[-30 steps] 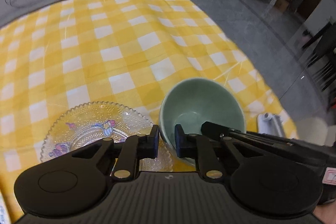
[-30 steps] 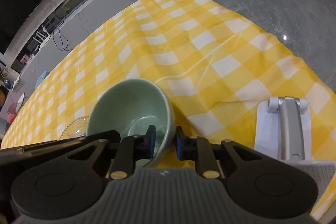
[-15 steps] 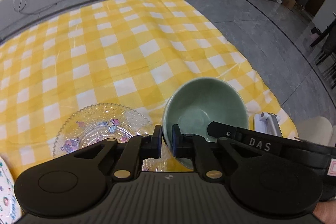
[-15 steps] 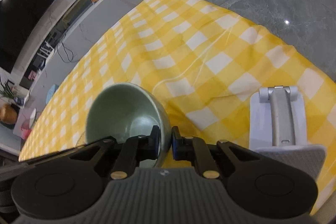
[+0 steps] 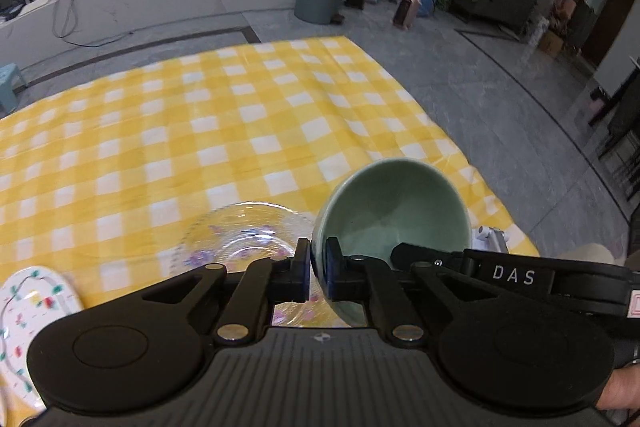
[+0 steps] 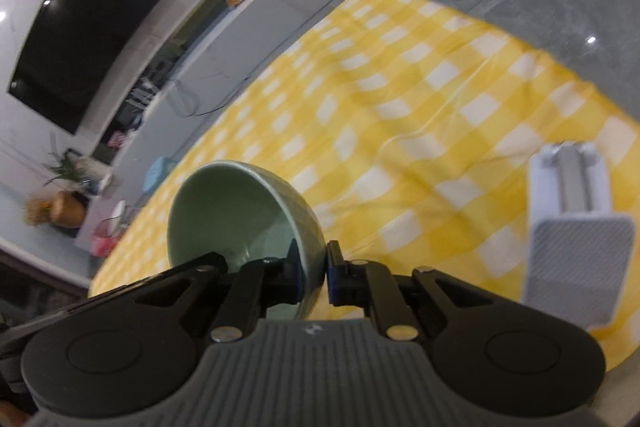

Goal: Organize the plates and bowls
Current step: 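Lift the pale green bowl with both tools and carry it over the stacked bowls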

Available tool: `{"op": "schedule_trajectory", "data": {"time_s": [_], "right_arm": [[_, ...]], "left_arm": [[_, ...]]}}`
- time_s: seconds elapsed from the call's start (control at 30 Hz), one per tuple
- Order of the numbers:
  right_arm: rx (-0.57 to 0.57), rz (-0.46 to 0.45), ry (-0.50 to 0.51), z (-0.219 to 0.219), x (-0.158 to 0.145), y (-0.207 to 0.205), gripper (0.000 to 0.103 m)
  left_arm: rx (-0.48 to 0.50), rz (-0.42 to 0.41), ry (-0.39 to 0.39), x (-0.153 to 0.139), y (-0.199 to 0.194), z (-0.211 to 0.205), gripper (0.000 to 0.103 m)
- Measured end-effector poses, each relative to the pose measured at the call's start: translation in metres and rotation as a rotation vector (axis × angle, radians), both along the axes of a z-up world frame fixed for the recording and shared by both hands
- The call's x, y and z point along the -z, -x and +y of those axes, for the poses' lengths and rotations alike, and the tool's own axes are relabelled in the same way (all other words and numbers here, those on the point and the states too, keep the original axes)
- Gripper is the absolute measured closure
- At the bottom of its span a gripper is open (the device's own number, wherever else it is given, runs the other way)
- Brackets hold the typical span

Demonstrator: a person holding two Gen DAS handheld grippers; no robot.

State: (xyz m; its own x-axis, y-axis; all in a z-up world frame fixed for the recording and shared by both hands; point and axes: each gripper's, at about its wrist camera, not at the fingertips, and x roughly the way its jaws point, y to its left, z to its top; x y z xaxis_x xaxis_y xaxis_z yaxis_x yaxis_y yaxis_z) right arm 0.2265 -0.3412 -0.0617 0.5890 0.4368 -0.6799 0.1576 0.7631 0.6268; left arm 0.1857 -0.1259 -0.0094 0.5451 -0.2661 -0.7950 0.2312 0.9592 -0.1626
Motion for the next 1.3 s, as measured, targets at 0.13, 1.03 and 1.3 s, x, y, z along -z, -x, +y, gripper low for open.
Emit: {"op": "schedule_trajectory", "data": {"time_s": [0.13,1.03,1.3], "right_arm": [[-0.052,0.004,-0.069,0.02,-0.007,0.006,0.093],[-0.49,-0.015,-0.05,0.191,-0.034,0.066,0.092],[-0.565,0.037,0.036,0.215,-0.01,0.061,0.092]], "left_arm": [[-0.049,-0.01,-0.009,-0.016,0.014,0.022,0.096],[-0.279,0.06,-0.115,-0.033,0.132,0.152,0.095],[-0.291,0.168,-0.103,-0.007,0.133,0.17,0.094]]}}
